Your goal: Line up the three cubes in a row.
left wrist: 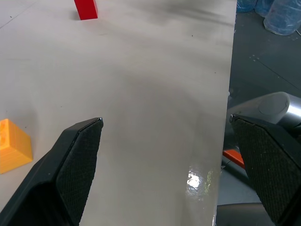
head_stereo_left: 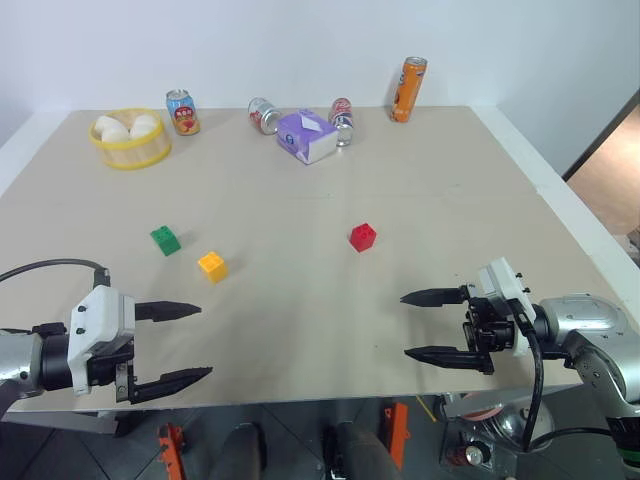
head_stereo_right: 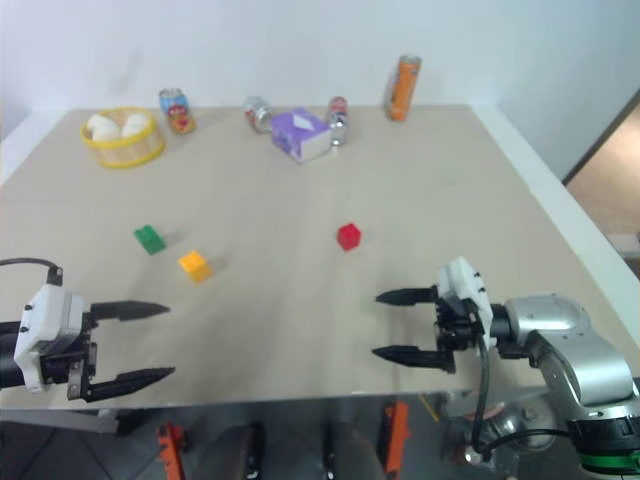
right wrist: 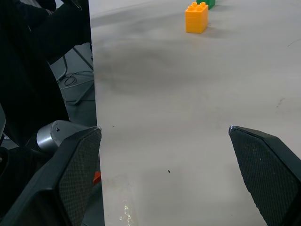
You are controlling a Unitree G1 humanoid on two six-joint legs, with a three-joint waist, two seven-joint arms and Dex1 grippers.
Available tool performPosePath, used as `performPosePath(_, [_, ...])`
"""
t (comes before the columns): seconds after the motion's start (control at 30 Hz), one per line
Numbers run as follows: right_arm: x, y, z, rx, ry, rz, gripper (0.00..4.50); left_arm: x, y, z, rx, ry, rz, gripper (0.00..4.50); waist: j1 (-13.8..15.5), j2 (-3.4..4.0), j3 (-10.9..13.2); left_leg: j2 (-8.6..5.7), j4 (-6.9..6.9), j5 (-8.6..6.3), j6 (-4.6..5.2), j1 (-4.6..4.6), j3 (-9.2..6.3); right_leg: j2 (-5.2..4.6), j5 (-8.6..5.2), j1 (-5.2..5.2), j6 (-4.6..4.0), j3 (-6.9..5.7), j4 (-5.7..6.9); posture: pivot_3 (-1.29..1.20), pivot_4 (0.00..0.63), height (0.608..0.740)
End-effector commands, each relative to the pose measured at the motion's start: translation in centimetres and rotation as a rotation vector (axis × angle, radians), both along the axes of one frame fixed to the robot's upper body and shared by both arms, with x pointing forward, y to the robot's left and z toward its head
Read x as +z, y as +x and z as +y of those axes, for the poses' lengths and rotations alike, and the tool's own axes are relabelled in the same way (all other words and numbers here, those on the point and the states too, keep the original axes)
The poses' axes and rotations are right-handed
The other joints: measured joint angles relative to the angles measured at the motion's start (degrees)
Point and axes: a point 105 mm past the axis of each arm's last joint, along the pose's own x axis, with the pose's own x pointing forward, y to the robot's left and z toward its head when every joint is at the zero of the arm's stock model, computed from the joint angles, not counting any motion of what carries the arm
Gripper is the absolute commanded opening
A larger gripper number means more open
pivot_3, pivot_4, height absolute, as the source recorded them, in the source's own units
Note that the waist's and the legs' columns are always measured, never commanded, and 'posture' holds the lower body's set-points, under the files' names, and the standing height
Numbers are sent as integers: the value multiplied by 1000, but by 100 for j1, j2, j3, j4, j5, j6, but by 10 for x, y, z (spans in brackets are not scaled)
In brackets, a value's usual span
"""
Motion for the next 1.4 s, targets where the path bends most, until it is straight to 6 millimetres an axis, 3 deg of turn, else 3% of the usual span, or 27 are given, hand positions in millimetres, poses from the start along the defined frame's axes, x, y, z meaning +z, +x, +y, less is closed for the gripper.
performPosePath(0.03, [3,-3,1,32,-8,-16,4500,2,-6,-4,-37,35,-16,4475,0,0,0,0,0,0,0,0,0,0,0,0,0,0,0,0,150,740])
performPosePath(0.33, [-1,-5,1,43,-16,-1,4500,-5,-14,-4,-77,43,65,4475,0,0,0,2,1,0,0,5,9,2,0,2,0,7,0,0,150,740])
performPosePath(0.6, [-1,-1,2,28,-9,-14,4500,-3,-8,-6,-59,30,46,4475,0,-1,0,4,1,0,0,6,10,6,1,3,0,8,0,0,150,740])
performPosePath(0.7, [3,19,7,-84,36,-56,4500,3,3,-10,-3,-32,6,4475,-5,-1,-1,7,4,0,0,9,11,10,1,6,1,10,1,0,150,740])
performPosePath(0.97, [13,103,15,-579,146,-184,4500,29,45,-27,187,-279,-146,4475,-9,-9,-6,25,26,2,2,10,13,45,28,12,11,30,5,0,150,740])
performPosePath(1.17, [9,136,20,-761,189,-194,4500,34,65,-36,270,-375,-204,4475,-10,-11,-7,22,22,-1,5,9,30,53,46,8,41,60,6,0,150,740])
performPosePath(1.4, [-2,156,32,-822,218,-163,4500,42,75,-46,291,-431,-246,4475,-11,-12,-8,26,29,0,7,12,37,63,57,8,43,72,10,0,150,740])
